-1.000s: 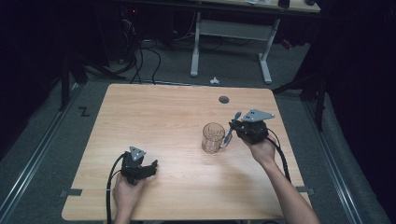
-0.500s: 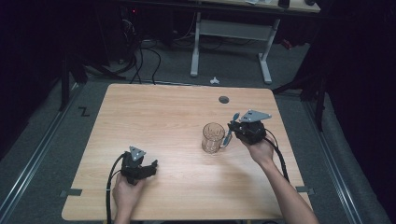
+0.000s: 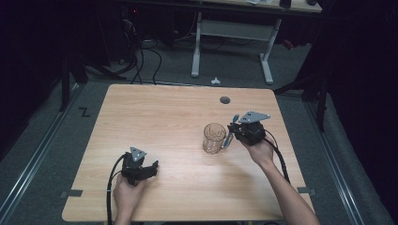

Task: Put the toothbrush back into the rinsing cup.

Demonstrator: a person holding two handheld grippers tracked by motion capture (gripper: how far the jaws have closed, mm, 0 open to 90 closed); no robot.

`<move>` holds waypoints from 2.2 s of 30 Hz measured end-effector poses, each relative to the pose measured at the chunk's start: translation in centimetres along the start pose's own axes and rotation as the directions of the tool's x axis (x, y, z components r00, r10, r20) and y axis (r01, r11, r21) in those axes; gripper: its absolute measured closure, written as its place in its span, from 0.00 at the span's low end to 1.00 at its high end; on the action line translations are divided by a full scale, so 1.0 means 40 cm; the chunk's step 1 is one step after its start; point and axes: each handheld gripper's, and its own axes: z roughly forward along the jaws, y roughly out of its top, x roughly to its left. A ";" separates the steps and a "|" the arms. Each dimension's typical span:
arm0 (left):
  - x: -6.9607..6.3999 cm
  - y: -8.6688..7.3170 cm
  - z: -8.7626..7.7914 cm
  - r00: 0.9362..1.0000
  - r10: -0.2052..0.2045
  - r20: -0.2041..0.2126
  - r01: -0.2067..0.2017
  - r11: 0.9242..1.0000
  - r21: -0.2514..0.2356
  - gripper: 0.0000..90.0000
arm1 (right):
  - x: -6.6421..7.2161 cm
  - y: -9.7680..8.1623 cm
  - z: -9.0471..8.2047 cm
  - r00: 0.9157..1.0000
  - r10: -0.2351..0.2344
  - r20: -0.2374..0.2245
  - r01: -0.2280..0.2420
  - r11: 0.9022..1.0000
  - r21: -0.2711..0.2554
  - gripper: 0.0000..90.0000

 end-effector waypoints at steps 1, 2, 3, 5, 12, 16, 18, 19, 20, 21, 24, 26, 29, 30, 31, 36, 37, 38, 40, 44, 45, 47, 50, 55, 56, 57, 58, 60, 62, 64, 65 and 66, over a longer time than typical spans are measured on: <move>0.000 0.000 0.000 1.000 0.000 0.000 0.000 1.000 0.000 0.28 | 0.000 0.000 0.000 1.000 0.000 0.000 0.000 1.000 0.000 0.89; 0.000 0.000 0.000 1.000 0.000 0.000 0.000 1.000 0.000 0.28 | 0.002 0.001 0.000 1.000 0.000 -0.002 0.000 1.000 0.000 0.89; 0.000 0.000 0.000 1.000 0.000 0.000 0.000 1.000 0.000 0.28 | 0.002 0.001 0.000 1.000 0.000 -0.002 0.000 1.000 0.000 0.89; 0.000 0.000 0.000 1.000 0.000 0.000 0.000 1.000 0.000 0.28 | 0.003 0.001 0.000 1.000 -0.002 -0.004 0.002 1.000 0.000 0.89; 0.000 0.000 0.000 1.000 0.000 0.000 0.000 1.000 0.001 0.28 | -0.001 0.001 -0.006 1.000 0.013 -0.015 -0.014 1.000 -0.010 0.83; 0.000 0.000 0.000 1.000 0.001 0.000 -0.001 1.000 0.001 0.28 | 0.000 0.002 -0.012 1.000 0.017 -0.021 -0.017 1.000 -0.014 0.78; 0.000 0.000 0.000 1.000 0.001 0.000 -0.001 1.000 0.001 0.28 | -0.002 0.002 -0.016 0.999 0.027 -0.022 -0.027 1.000 -0.016 0.75; 0.000 0.000 0.000 1.000 0.000 0.000 0.000 1.000 0.001 0.28 | -0.002 0.002 -0.016 0.999 0.027 -0.022 -0.027 1.000 -0.016 0.75; 0.000 0.000 0.000 1.000 0.000 0.000 0.000 1.000 0.001 0.28 | -0.006 0.001 -0.019 0.999 0.032 -0.022 -0.033 0.999 -0.020 0.72; 0.000 0.000 0.000 1.000 0.000 0.000 0.000 1.000 0.001 0.28 | -0.006 0.001 -0.019 0.999 0.032 -0.022 -0.033 0.999 -0.020 0.72; 0.000 0.000 0.000 1.000 -0.001 0.000 0.001 1.000 -0.001 0.28 | -0.010 -0.002 -0.025 0.999 0.048 -0.020 -0.049 0.999 -0.025 0.68; 0.000 0.000 0.000 1.000 -0.001 0.000 0.001 1.000 0.000 0.28 | -0.013 -0.009 -0.032 0.998 0.063 -0.016 -0.063 0.997 -0.033 0.66; 0.000 0.000 0.000 1.000 -0.001 0.000 0.001 1.000 -0.001 0.28 | -0.020 -0.018 -0.039 0.997 0.080 -0.015 -0.080 0.996 -0.036 0.64; 0.000 0.000 0.000 1.000 -0.001 0.000 0.001 1.000 -0.001 0.28 | -0.021 -0.020 -0.041 0.996 0.085 -0.014 -0.085 0.996 -0.039 0.64; 0.000 0.000 0.000 1.000 -0.001 0.000 0.001 1.000 -0.001 0.28 | -0.023 -0.022 -0.045 0.996 0.090 -0.013 -0.091 0.995 -0.044 0.64; 0.000 0.000 0.000 1.000 -0.001 0.000 0.001 1.000 -0.001 0.28 | -0.029 -0.030 -0.058 0.995 0.097 -0.015 -0.098 0.994 -0.051 0.63; 0.000 0.000 0.000 1.000 -0.001 0.000 0.001 1.000 -0.001 0.28 | -0.029 -0.030 -0.061 0.994 0.104 -0.016 -0.104 0.993 -0.053 0.63; 0.000 0.000 0.000 1.000 -0.001 0.000 0.001 1.000 -0.001 0.28 | -0.030 -0.030 -0.063 0.995 0.103 -0.016 -0.104 0.993 -0.056 0.63; 0.000 0.000 0.000 1.000 -0.001 0.000 0.001 1.000 -0.001 0.28 | -0.030 -0.030 -0.066 0.995 0.103 -0.016 -0.104 0.993 -0.060 0.63; 0.000 0.000 0.000 1.000 -0.001 0.000 0.001 1.000 -0.001 0.28 | -0.030 -0.036 -0.076 0.994 0.108 -0.013 -0.108 0.992 -0.068 0.63; 0.000 0.000 0.000 1.000 -0.001 0.000 0.001 1.000 -0.001 0.28 | -0.030 -0.036 -0.076 0.994 0.108 -0.013 -0.108 0.992 -0.068 0.63; 0.000 0.000 0.000 1.000 -0.001 0.000 0.001 1.000 -0.001 0.28 | -0.032 -0.041 -0.078 0.993 0.114 -0.013 -0.115 0.991 -0.070 0.63; 0.000 0.000 0.000 1.000 -0.001 0.000 0.001 1.000 -0.001 0.28 | -0.035 -0.050 -0.085 0.992 0.123 -0.011 -0.123 0.990 -0.071 0.63; 0.000 0.000 0.000 1.000 -0.001 0.000 0.001 1.000 -0.001 0.28 | -0.036 -0.057 -0.095 0.991 0.130 -0.013 -0.131 0.988 -0.078 0.63; 0.000 0.000 0.000 1.000 -0.001 0.000 0.001 1.000 -0.001 0.28 | -0.037 -0.059 -0.098 0.991 0.137 -0.014 -0.137 0.987 -0.078 0.63; 0.000 0.000 0.000 1.000 -0.001 0.000 0.001 1.000 -0.001 0.28 | -0.037 -0.059 -0.098 0.991 0.137 -0.014 -0.137 0.987 -0.078 0.63; 0.000 0.000 0.000 1.000 -0.001 0.000 0.001 1.000 -0.001 0.28 | -0.038 -0.058 -0.103 0.991 0.136 -0.014 -0.137 0.987 -0.082 0.64; 0.000 0.000 0.000 1.000 -0.001 0.000 0.001 1.000 -0.001 0.28 | -0.038 -0.059 -0.107 0.991 0.135 -0.015 -0.136 0.987 -0.089 0.64; 0.000 0.000 0.000 1.000 -0.001 0.000 0.001 1.000 -0.001 0.28 | -0.036 -0.060 -0.111 0.991 0.136 -0.017 -0.137 0.986 -0.092 0.64; 0.000 0.000 0.000 1.000 -0.001 0.000 0.001 1.000 -0.001 0.28 | -0.036 -0.062 -0.114 0.991 0.134 -0.017 -0.135 0.987 -0.092 0.64; 0.000 0.000 0.000 1.000 -0.001 0.000 0.001 1.000 -0.001 0.28 | -0.036 -0.063 -0.116 0.991 0.135 -0.017 -0.136 0.986 -0.094 0.64; 0.000 0.000 0.000 1.000 -0.001 0.000 0.001 1.000 -0.001 0.28 | -0.036 -0.064 -0.117 0.991 0.136 -0.017 -0.137 0.986 -0.094 0.65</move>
